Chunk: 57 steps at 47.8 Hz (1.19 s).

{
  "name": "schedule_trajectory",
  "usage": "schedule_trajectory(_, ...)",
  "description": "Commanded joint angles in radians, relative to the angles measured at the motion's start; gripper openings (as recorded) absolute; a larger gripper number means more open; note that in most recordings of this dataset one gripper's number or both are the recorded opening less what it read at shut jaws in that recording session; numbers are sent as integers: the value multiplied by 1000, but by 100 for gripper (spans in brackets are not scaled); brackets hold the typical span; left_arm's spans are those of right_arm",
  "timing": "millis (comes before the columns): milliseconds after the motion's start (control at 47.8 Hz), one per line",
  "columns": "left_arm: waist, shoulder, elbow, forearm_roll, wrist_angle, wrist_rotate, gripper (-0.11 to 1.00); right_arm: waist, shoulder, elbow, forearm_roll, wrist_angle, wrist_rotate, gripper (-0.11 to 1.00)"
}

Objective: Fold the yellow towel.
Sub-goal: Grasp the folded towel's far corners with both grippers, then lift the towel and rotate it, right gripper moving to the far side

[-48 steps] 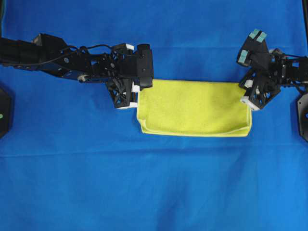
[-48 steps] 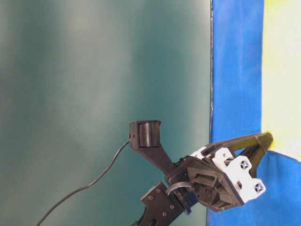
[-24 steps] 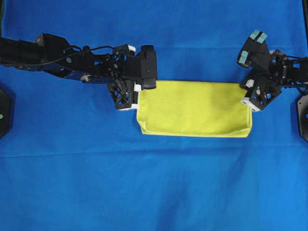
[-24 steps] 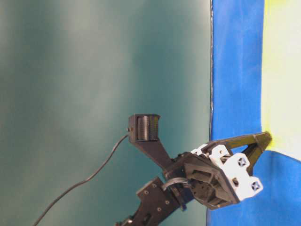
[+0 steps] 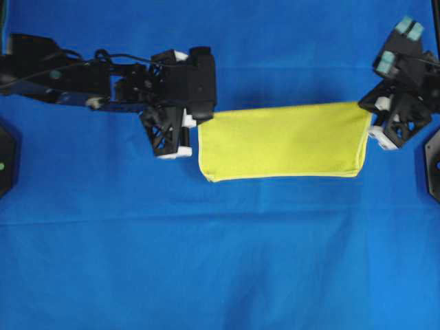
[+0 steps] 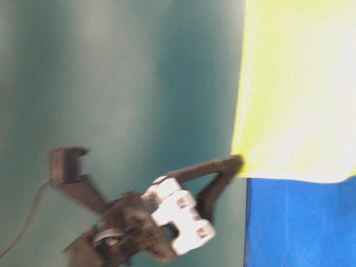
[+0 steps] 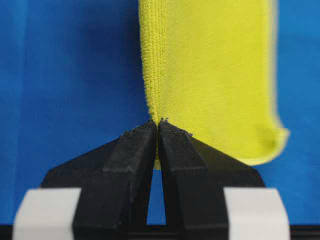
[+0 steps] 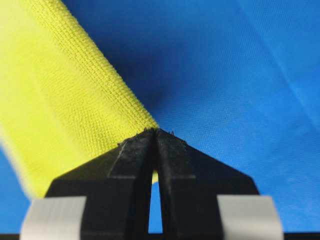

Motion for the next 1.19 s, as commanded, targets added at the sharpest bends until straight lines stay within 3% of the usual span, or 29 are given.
schedule_trajectory(0, 0, -54, -12, 0, 3, -3, 2, 20, -43, -29, 2, 26, 5, 2)
schedule_trajectory(398, -37, -101, 44, -2, -8, -18, 2, 12, -34, -37, -9, -40, 18, 2)
schedule_trajectory(733, -160, -158, 133, -2, -163, -72, 2, -175, 54, -120, -81, -163, 11, 2)
schedule_trajectory(942, -241, -133, 107, -2, -287, -31, 2, -242, 178, -215, -141, -264, 8, 2)
schedule_trajectory(1173, -311, -64, 29, -2, -310, 67, 2, -273, 336, -345, -170, -350, 5, 2)
